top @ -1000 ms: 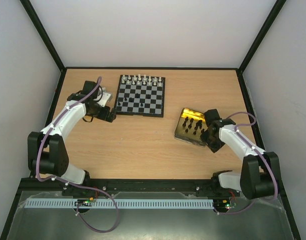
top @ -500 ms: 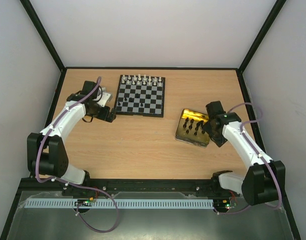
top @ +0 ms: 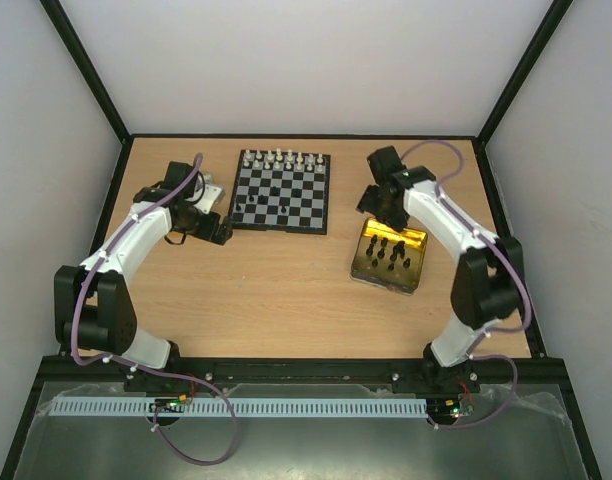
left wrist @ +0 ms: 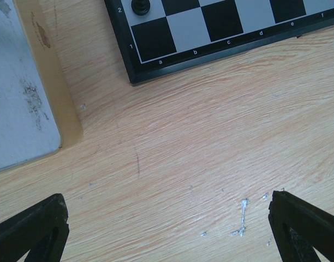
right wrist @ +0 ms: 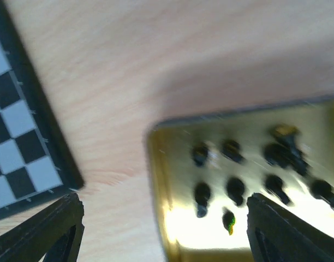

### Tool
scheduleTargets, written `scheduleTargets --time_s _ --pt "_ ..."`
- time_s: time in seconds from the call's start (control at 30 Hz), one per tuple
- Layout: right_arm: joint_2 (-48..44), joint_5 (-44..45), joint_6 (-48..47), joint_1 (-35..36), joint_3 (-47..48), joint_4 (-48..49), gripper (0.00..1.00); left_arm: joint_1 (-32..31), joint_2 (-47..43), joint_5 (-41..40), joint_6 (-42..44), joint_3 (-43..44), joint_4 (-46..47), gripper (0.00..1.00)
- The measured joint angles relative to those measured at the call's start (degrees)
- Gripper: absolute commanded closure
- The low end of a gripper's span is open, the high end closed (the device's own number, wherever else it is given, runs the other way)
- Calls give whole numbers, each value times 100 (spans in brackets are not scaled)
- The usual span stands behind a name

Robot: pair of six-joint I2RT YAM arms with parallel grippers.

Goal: Set up the chess pieces on the board
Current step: Move the chessboard to the center of the board.

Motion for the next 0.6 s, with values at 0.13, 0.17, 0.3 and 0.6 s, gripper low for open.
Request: scheduleTargets --time_s 0.13,0.17,0.3,0.6 --pt "918 -468 -302 33 809 210 23 0 0 -17 4 -2 2 0" --pt "1060 -566 -345 50 935 249 23 0 0 -17 4 -7 2 0" --pt "1488 -931 -459 197 1340 310 23 0 0 -15 4 -28 9 0" --pt "1606 -1469 -450 1012 1152 619 23 0 0 2 2 -42 11 0"
